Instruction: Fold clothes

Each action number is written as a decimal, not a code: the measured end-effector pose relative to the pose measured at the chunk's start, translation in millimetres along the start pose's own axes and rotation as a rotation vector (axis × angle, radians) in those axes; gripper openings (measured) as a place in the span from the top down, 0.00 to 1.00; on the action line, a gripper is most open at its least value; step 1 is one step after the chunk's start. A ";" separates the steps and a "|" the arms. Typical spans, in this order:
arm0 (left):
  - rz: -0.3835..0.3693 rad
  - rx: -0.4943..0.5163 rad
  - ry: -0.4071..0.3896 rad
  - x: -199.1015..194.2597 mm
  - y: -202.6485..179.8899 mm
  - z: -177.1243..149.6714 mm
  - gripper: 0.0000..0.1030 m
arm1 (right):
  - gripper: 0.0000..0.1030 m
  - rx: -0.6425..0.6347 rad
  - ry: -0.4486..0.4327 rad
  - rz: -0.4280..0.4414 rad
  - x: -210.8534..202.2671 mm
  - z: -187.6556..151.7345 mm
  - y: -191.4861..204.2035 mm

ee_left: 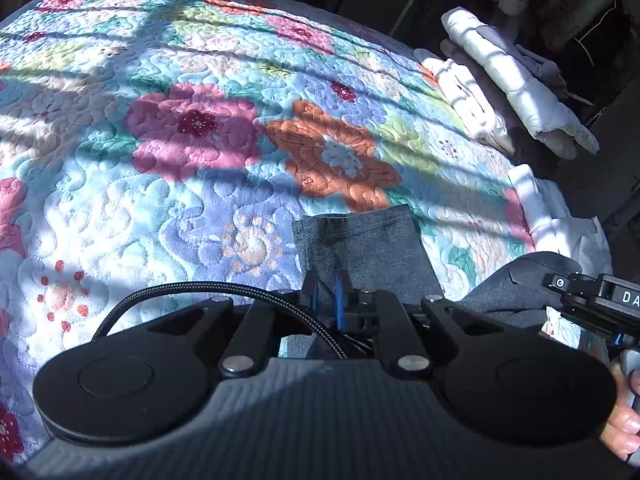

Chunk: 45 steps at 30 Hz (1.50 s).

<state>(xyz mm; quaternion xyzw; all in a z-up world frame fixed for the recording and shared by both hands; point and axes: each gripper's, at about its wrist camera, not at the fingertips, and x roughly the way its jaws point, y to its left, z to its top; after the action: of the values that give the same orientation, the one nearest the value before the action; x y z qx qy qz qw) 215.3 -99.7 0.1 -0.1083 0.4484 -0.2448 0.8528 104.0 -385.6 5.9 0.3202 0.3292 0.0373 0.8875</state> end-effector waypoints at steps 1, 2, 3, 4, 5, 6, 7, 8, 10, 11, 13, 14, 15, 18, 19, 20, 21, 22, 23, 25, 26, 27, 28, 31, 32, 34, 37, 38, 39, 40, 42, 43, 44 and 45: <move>0.001 -0.002 -0.012 1.8 1.9 2.9 0.92 | 0.85 0.005 0.002 -0.012 5.0 3.5 -1.7; 0.002 -0.003 -0.025 3.2 3.4 5.8 0.92 | 0.85 0.010 0.005 -0.021 9.6 6.7 -3.3; 0.003 -0.001 -0.044 3.8 4.1 8.5 0.92 | 0.85 0.014 0.006 -0.027 13.3 9.5 -4.3; 0.001 0.000 -0.063 3.7 4.9 10.7 0.92 | 0.86 0.014 0.006 -0.034 17.5 12.7 -4.5; -0.001 -0.003 -0.082 2.6 5.8 12.4 0.92 | 0.86 0.014 0.004 -0.042 21.6 15.8 -4.5; -0.003 -0.006 -0.102 1.1 6.7 13.5 0.92 | 0.86 0.018 0.002 -0.051 26.1 19.3 -5.0; -0.002 -0.008 -0.121 -1.1 7.7 13.0 0.90 | 0.86 0.021 0.002 -0.059 31.1 23.2 -5.9; -0.001 -0.013 -0.140 -3.7 9.4 11.6 0.87 | 0.86 0.023 0.002 -0.066 35.0 26.2 -6.9; -0.003 -0.024 -0.164 -8.6 14.5 7.3 0.80 | 0.86 0.021 0.006 -0.085 44.5 32.0 -9.5; -0.005 -0.029 -0.171 -10.7 17.4 4.5 0.74 | 0.86 0.023 0.011 -0.093 49.7 34.1 -11.3; -0.008 -0.038 -0.179 -14.0 23.2 -1.9 0.69 | 0.85 0.036 0.021 -0.109 60.9 37.7 -15.7; -0.009 -0.043 -0.182 -15.6 26.1 -5.1 0.66 | 0.84 0.032 0.034 -0.113 66.9 38.7 -17.2; -0.013 -0.044 -0.184 -16.9 28.8 -8.4 0.62 | 0.83 0.023 0.053 -0.116 73.9 39.7 -18.5; -0.015 -0.030 -0.176 -17.0 30.8 -16.5 0.58 | 0.80 -0.036 0.107 -0.137 89.4 38.8 -17.0; -0.010 -0.021 -0.177 -17.2 30.3 -19.2 0.57 | 0.78 -0.043 0.106 -0.137 89.5 37.7 -16.5; -0.002 -0.008 -0.182 -18.4 28.8 -22.3 0.55 | 0.78 -0.034 0.092 -0.122 85.9 36.6 -17.1; 0.002 0.001 -0.187 -19.8 27.8 -25.0 0.53 | 0.74 -0.020 0.073 -0.100 80.8 35.5 -18.2; 0.001 0.002 -0.193 -21.3 27.7 -26.8 0.53 | 0.68 -0.009 0.054 -0.079 76.0 34.5 -19.1; -0.003 -0.001 -0.198 -22.7 27.8 -28.4 0.52 | 0.63 0.000 0.029 -0.057 69.5 33.3 -19.7; -0.021 -0.022 -0.195 -24.4 29.5 -30.0 0.50 | 0.38 -0.016 -0.031 -0.044 56.3 31.2 -17.4; -0.025 -0.033 -0.186 -24.4 30.3 -30.6 0.50 | 0.36 -0.048 -0.061 -0.056 50.1 30.8 -14.5; -0.020 -0.035 -0.174 -23.9 30.3 -31.1 0.50 | 0.36 -0.094 -0.091 -0.077 43.9 30.6 -10.6; -0.004 -0.034 -0.155 -23.2 29.9 -32.3 0.50 | 0.36 -0.141 -0.101 -0.096 39.5 30.3 -7.1; 0.071 -0.016 -0.090 -22.3 26.8 -38.5 0.50 | 0.36 -0.214 -0.100 -0.105 27.6 20.2 -0.3; 0.083 -0.009 -0.085 -24.8 26.2 -41.5 0.50 | 0.36 -0.230 -0.095 -0.086 23.3 13.4 2.2; 0.107 0.003 -0.073 -30.2 24.9 -46.7 0.50 | 0.36 -0.250 -0.078 -0.059 14.8 0.1 7.1; 0.138 0.011 -0.051 -44.0 22.3 -49.0 0.50 | 0.36 -0.265 -0.052 -0.025 -1.0 -18.2 15.0; 0.148 0.025 -0.047 -50.8 20.0 -49.5 0.50 | 0.36 -0.270 -0.033 -0.013 -5.9 -22.0 18.2; 0.159 0.039 -0.042 -57.6 17.6 -49.9 0.50 | 0.36 -0.276 -0.008 0.001 -11.4 -25.1 21.7; 0.170 0.053 -0.038 -64.4 15.2 -50.3 0.50 | 0.36 -0.281 0.016 0.017 -16.8 -27.3 24.8; 0.192 0.081 -0.030 -78.0 10.5 -51.2 0.50 | 0.36 -0.278 0.050 0.050 -29.1 -29.5 29.2; 0.196 0.090 -0.027 -85.7 8.6 -51.2 0.50 | 0.36 -0.270 0.063 0.072 -36.6 -30.1 30.8; 0.186 0.089 -0.028 -93.9 8.1 -50.4 0.50 | 0.36 -0.258 0.073 0.097 -44.4 -30.3 32.0; 0.169 0.081 -0.027 -99.8 8.4 -50.0 0.50 | 0.36 -0.244 0.084 0.120 -52.1 -30.1 32.4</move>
<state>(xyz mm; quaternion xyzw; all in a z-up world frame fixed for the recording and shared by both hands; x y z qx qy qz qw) 129.4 -39.4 39.0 -0.0389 0.4340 -0.1885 0.8801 49.7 -358.0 36.9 0.2275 0.3392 0.1435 0.9014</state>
